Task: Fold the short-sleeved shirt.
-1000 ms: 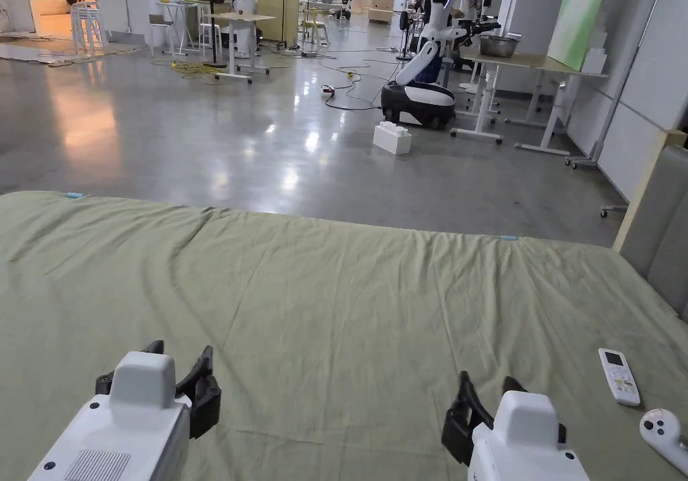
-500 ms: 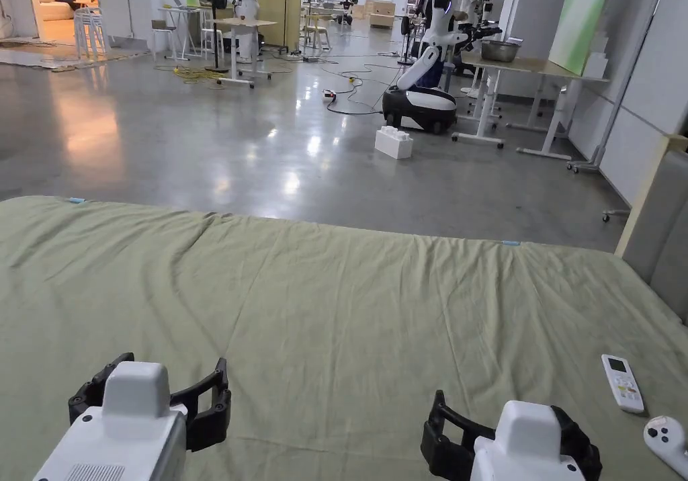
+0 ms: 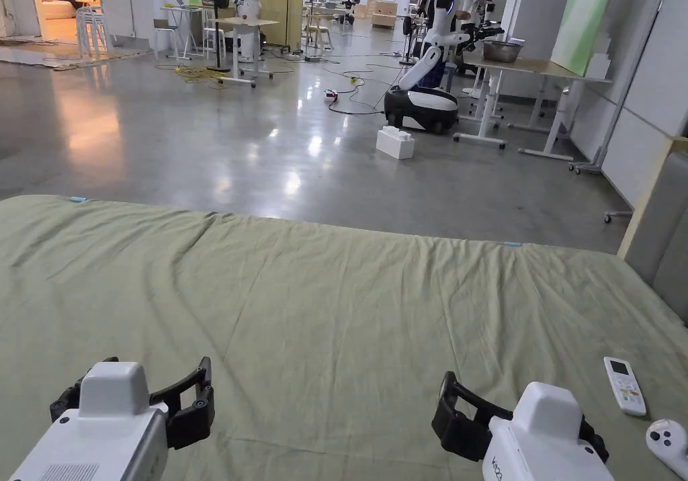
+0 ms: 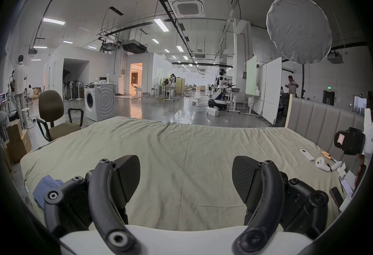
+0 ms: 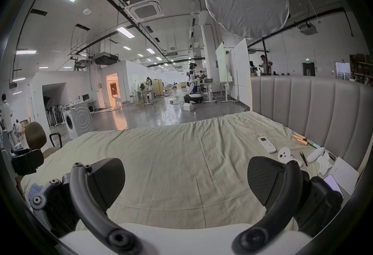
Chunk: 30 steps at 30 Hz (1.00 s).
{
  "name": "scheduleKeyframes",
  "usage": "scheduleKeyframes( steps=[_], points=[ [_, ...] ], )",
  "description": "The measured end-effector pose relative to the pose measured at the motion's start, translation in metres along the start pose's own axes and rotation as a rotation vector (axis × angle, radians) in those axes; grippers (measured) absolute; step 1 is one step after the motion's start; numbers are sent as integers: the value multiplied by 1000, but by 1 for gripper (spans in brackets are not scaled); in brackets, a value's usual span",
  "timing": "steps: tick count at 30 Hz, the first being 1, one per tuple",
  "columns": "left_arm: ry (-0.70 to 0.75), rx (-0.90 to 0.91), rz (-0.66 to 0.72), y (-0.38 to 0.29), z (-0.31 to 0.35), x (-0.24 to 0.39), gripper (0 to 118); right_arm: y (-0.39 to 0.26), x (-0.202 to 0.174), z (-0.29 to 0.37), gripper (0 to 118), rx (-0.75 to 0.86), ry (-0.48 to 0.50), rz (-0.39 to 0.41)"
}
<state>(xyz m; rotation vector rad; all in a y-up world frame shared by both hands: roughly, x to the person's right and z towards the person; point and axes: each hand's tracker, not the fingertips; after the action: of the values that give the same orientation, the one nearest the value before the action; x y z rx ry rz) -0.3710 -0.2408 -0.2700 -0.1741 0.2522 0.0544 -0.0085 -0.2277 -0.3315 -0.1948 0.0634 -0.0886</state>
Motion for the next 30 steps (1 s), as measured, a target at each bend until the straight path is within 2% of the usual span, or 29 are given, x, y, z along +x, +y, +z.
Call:
scheduleKeyframes(
  steps=[5, 8, 11, 16, 19, 30],
  points=[
    [-12, 7, 27, 3, -2, -6, 94, 7, 4, -3, 118, -37, -6, -53],
    [-72, 33, 77, 4, -3, -11, 94, 12, 5, -6, 118, -72, -14, -106],
    [-110, 74, 115, 4, 0, -13, 94, 16, 6, -8, 118, -98, -20, -123],
    [-58, 123, 62, 0, 2, -5, 94, 22, 1, -13, 118, -173, -55, -113],
    [-30, 76, 34, 0, -3, -1, 94, 23, -3, -13, 118, -182, -81, -80],
    [-30, 12, 41, 1, -9, -5, 98, 17, -3, -17, 118, -205, -62, -65]
  ],
)
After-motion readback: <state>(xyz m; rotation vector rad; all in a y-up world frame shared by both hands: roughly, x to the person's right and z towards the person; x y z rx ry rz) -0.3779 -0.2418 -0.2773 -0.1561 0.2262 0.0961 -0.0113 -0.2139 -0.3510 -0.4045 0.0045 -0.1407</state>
